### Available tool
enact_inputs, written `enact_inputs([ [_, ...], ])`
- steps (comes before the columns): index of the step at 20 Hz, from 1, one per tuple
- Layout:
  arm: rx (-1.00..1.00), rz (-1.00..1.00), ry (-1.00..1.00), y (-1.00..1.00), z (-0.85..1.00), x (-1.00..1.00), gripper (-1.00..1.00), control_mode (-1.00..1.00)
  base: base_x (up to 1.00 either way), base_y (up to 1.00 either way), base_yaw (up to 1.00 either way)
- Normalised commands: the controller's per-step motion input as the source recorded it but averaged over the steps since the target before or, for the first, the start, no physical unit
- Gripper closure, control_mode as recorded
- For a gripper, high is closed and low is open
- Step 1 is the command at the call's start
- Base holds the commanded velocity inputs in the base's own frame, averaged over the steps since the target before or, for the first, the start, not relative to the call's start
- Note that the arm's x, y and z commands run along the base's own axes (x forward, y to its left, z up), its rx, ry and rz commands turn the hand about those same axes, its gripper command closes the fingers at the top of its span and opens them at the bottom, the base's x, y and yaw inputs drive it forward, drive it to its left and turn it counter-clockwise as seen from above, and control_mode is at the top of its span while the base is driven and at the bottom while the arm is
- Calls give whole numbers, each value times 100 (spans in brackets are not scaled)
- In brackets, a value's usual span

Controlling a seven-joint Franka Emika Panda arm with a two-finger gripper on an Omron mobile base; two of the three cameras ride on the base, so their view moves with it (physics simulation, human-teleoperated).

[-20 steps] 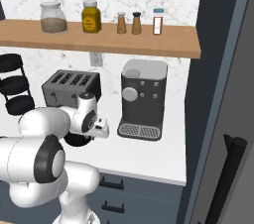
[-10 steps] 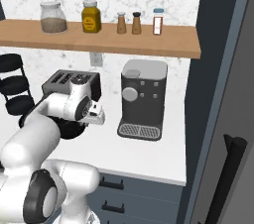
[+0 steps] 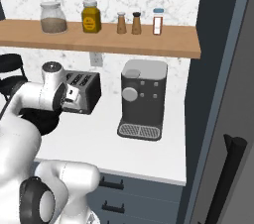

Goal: Pick up the bowls on the counter and stack them on top of one another in the open cabinet. Place the smaller bowl on top of the larger bowl.

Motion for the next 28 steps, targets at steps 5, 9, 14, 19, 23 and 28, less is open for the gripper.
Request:
enact_inputs([
  [5,3,0,0,96,-1,26,100,-100,0,0,0],
  [9,0,2,2,57,-26,27,100,-100,0,0,0],
  [14,-1,1,2,7,-35,16,100,-100,0,0,0],
  [19,-1,0,8,6,-48,35,100,-100,0,0,0],
  [23,0,0,7,38,-13,53,100,-100,0,0,0],
  [28,0,0,12,46,-24,51,-100,-100,0,0,0],
])
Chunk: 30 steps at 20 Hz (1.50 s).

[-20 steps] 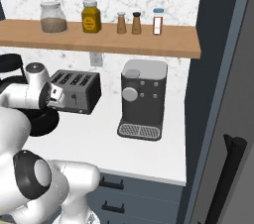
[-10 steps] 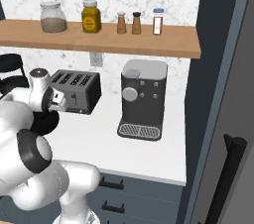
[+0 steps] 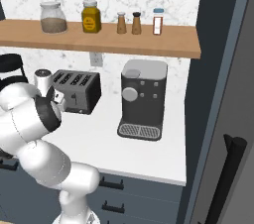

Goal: Pick up the bowls on the counter and stack them on top of one another in the open cabinet. Place the smaller bowl on top of the larger bowl.

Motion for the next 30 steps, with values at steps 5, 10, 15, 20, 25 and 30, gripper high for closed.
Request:
enact_inputs([
  [5,0,0,10,18,-31,33,-100,-100,0,0,0],
  [10,2,0,0,-15,19,-24,-100,-100,0,0,0],
  [15,0,0,1,-38,-14,-48,-100,-100,0,0,0],
  [20,0,1,6,0,-49,0,-100,-100,0,0,0],
  [25,0,0,9,0,-51,1,-100,-100,0,0,0],
  [30,0,0,4,8,-36,20,-100,-100,0,0,0],
])
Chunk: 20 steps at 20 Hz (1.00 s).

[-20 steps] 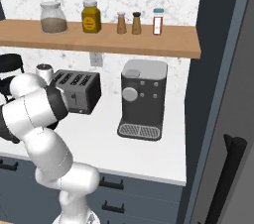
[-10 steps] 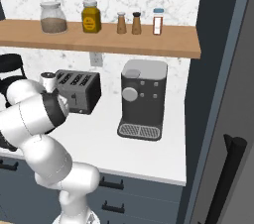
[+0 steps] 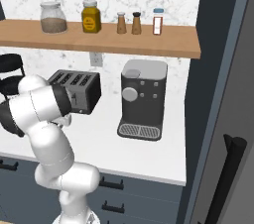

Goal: Pick up the bowls on the counter and stack them on top of one another in the open cabinet. Place the smaller bowl on top of the larger bowl.

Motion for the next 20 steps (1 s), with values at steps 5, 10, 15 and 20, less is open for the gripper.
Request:
enact_inputs([
  [5,0,0,5,17,-45,31,100,-100,0,0,0],
  [10,0,0,1,11,-13,16,100,-100,0,0,0],
  [15,0,0,0,0,0,1,100,-100,0,0,0],
  [20,0,0,-8,9,40,-29,100,-100,0,0,0],
])
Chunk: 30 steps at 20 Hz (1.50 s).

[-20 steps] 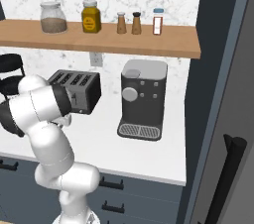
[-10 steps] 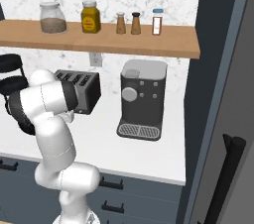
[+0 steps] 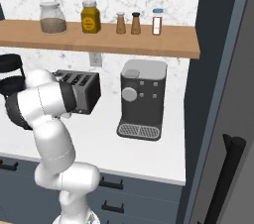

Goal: Pick up the bowls on the counter and stack them on top of one another in the open cabinet. Place the smaller bowl on top of the larger bowl.

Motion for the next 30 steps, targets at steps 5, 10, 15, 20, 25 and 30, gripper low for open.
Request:
enact_inputs([
  [5,0,0,-31,13,91,-100,100,-100,0,0,0],
  [10,4,-1,-25,0,100,-100,100,-100,0,0,0],
  [15,24,-9,-25,0,100,-94,100,-100,0,0,0],
  [20,32,-13,-28,1,100,-76,100,-100,0,0,0],
  [25,24,-16,-29,2,100,-37,100,-100,0,0,0],
  [30,13,-21,-28,8,100,-4,100,-100,0,0,0],
])
